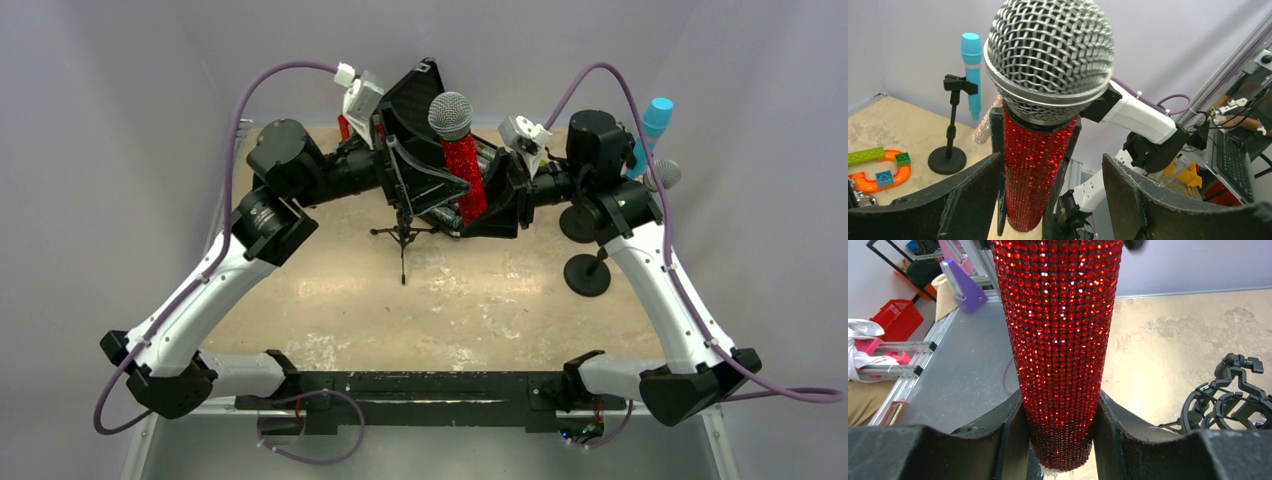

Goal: Attach the microphones to the stand

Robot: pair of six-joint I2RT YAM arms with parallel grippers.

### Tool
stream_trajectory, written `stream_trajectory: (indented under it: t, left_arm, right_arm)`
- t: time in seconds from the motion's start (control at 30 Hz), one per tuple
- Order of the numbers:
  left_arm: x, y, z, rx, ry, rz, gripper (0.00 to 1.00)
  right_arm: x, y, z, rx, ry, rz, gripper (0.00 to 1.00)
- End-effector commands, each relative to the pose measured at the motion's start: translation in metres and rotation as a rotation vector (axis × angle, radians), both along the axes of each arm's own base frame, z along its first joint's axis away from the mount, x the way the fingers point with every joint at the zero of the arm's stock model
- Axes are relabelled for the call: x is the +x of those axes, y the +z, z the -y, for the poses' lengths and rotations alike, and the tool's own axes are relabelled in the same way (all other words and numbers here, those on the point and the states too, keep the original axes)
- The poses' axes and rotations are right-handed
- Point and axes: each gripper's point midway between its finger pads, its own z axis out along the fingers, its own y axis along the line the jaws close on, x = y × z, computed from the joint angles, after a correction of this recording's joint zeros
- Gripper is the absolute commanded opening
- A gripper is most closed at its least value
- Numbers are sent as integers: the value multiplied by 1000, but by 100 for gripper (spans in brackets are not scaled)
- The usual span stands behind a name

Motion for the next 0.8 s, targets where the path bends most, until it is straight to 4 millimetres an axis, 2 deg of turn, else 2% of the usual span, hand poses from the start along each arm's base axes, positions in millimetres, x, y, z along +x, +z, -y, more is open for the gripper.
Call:
stream_trajectory:
  t: [0.0, 0.27, 0.77]
  left_arm:
    - [0, 4, 8, 19, -37, 41, 76]
    - [14, 3, 10, 49, 29, 72, 68]
    - [21, 10, 12, 24, 57, 119, 68]
  right_arm:
    - [-11, 8, 3, 23, 44, 38, 4]
    - [-11, 5, 3, 19, 48, 24, 4]
    - [-11, 1, 2, 15, 55, 3, 5]
